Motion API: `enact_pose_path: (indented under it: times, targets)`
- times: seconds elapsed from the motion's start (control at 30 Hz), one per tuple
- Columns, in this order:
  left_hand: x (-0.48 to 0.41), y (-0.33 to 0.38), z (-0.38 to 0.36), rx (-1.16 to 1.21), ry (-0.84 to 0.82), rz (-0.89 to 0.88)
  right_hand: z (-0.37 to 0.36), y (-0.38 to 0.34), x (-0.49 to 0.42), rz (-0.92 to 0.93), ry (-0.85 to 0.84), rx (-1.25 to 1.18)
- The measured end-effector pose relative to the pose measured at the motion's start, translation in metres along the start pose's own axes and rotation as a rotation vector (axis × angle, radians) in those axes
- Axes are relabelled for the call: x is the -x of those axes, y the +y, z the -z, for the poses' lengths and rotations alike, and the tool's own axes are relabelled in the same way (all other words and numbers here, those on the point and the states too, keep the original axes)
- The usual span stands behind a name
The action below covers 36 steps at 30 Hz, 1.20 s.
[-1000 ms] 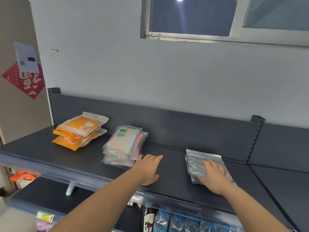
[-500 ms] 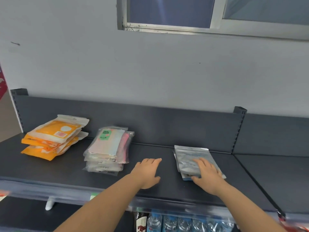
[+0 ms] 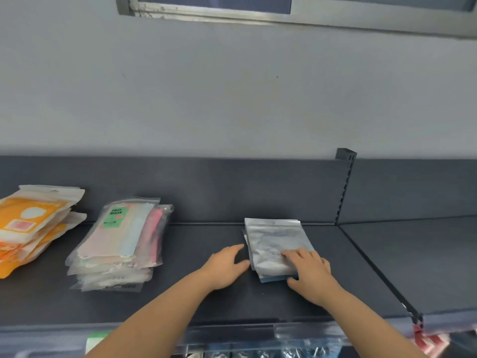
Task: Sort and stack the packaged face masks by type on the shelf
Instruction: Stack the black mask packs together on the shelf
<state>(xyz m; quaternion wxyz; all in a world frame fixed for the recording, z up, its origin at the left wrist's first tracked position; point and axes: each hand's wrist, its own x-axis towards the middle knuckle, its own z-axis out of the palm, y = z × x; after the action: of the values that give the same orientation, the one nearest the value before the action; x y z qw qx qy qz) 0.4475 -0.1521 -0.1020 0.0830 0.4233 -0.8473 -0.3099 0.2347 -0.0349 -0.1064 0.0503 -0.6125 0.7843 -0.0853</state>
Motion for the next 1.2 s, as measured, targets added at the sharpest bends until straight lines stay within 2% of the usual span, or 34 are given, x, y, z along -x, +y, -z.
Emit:
enact_pose_path:
  times: [0.07,0.13,0.2,0.3,0.37,0.43,0.57,0.83,1.0,1.1,1.13,1.2]
  targets:
    - [-0.008,0.013,-0.002,0.358,-0.019,0.047,-0.003,0.006,-0.005,0.052,0.029,0.023]
    - [-0.017,0.024,-0.007,0.575,-0.009,0.112,-0.006,0.013,-0.009,0.108,0.054,0.042]
    - [-0.027,0.025,-0.017,0.556,0.004,0.145,-0.009,0.02,-0.01,0.157,0.079,0.032]
    - [-0.035,0.022,-0.034,0.402,0.012,0.102,-0.015,0.029,-0.009,0.187,0.106,-0.082]
    - [-0.034,0.021,-0.04,0.409,0.009,0.118,-0.02,0.032,-0.007,0.205,0.129,-0.13]
    - [-0.034,0.021,-0.041,0.442,0.02,0.15,-0.022,0.036,-0.008,0.229,0.152,-0.134]
    - [-0.037,0.024,-0.039,0.354,0.01,0.134,-0.014,0.037,-0.011,0.253,0.144,-0.108]
    - [-0.036,0.011,-0.037,0.424,-0.019,0.084,-0.029,0.025,-0.003,0.178,0.2,-0.041]
    - [-0.031,0.006,-0.034,0.523,0.047,0.024,-0.029,0.023,-0.002,0.148,0.252,-0.063]
    - [-0.03,0.008,-0.038,0.657,0.148,0.037,-0.021,0.022,-0.008,0.177,0.314,-0.22]
    - [-0.03,0.01,-0.039,0.717,0.199,0.045,-0.013,0.02,-0.008,0.163,0.354,-0.36]
    - [-0.031,0.014,-0.039,0.792,0.319,0.055,0.008,0.014,-0.006,0.021,0.485,-0.752]
